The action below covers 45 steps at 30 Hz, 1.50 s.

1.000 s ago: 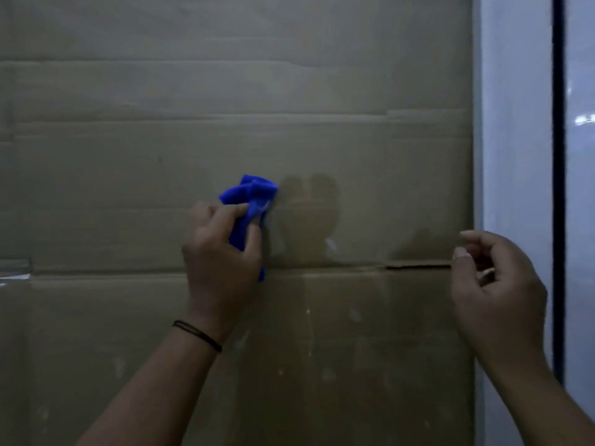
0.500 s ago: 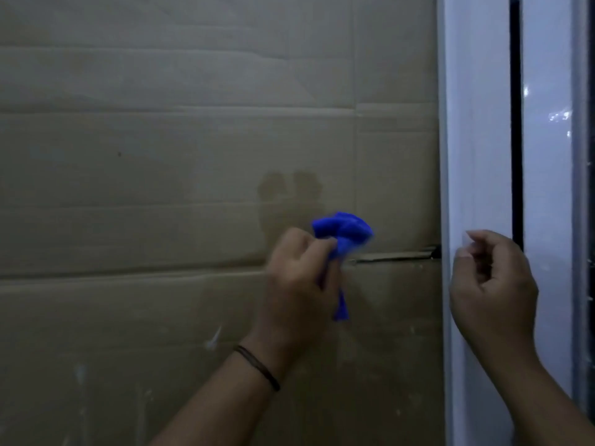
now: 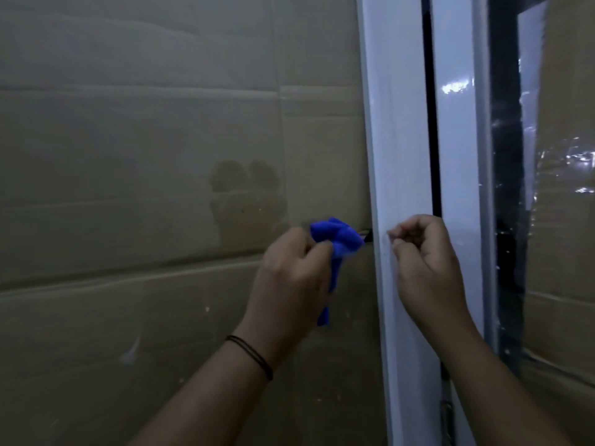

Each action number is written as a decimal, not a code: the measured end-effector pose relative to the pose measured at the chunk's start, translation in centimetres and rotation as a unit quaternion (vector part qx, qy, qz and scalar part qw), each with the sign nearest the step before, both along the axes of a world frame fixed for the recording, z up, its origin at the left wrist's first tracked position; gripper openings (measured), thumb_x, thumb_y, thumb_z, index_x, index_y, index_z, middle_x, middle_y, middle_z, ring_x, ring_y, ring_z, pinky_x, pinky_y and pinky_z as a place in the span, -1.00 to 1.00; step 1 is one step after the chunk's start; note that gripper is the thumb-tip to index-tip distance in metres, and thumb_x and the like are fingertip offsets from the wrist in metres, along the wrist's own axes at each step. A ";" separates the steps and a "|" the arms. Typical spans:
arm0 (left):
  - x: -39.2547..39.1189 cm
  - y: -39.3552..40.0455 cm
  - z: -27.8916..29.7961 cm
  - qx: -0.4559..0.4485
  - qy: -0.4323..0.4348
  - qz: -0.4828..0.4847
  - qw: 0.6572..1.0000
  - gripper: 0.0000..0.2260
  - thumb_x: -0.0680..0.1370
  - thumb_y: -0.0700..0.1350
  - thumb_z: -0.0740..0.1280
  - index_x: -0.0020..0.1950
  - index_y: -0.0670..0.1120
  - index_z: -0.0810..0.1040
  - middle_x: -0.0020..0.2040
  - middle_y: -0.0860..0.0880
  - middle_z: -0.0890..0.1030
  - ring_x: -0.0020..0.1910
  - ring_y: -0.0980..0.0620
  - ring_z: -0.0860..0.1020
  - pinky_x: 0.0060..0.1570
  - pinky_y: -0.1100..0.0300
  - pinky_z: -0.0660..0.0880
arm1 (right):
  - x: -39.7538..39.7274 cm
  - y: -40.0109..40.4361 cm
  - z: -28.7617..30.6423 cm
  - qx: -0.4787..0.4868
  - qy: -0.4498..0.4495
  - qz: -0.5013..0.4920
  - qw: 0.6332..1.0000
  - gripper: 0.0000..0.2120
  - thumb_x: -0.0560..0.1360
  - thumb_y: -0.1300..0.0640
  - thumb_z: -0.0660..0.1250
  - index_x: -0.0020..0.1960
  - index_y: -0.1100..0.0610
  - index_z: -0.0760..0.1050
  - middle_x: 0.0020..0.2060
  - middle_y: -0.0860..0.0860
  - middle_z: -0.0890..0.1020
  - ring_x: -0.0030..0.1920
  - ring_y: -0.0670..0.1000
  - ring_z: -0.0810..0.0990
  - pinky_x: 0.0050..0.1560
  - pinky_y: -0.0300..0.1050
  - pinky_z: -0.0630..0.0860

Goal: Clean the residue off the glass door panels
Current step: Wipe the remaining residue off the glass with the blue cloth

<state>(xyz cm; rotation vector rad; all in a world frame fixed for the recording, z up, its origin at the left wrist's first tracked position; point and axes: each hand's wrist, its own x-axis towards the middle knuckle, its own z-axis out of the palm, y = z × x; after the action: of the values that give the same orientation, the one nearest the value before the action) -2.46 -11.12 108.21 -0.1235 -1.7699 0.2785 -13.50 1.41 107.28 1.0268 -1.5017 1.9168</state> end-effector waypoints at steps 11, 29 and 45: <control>0.5 0.4 6.5 -0.026 -0.010 -0.005 1.000 -0.88 0.50 -0.28 0.33 -0.18 -0.29 0.62 -0.26 -0.22 0.55 -0.29 -0.16 0.50 -0.26 0.01 0.42 | -0.3 0.8 0.4 -0.002 -0.032 0.088 0.996 -0.81 0.49 0.22 0.16 -0.15 -0.08 0.40 -0.14 0.01 0.56 -0.06 0.03 0.55 -0.01 -0.03 0.46; -0.5 1.7 -2.3 -0.109 -0.263 0.025 0.958 -0.81 0.33 -0.20 0.54 -0.13 -0.07 0.60 -0.15 -0.04 0.57 -0.23 0.04 0.50 -0.23 0.18 0.46 | -1.5 1.0 0.9 -0.078 -0.106 0.167 0.977 -0.86 0.45 0.25 0.11 -0.19 0.05 0.37 -0.26 0.08 0.53 -0.23 0.02 0.47 -0.16 -0.10 0.41; -1.3 1.1 -5.1 -0.133 -0.252 0.038 0.958 -0.77 0.33 -0.15 0.53 -0.05 -0.06 0.61 -0.11 -0.04 0.59 -0.20 0.03 0.53 -0.24 0.16 0.52 | -0.7 1.4 1.1 -0.047 -0.100 0.143 0.984 -0.86 0.49 0.26 0.13 -0.15 0.05 0.38 -0.20 0.12 0.55 -0.17 0.05 0.52 -0.08 -0.05 0.47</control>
<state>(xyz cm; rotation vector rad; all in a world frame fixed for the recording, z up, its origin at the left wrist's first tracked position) -3.71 -10.07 103.13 -0.3451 -2.2389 0.5825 -14.21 2.83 108.38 1.0829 -1.4124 2.3292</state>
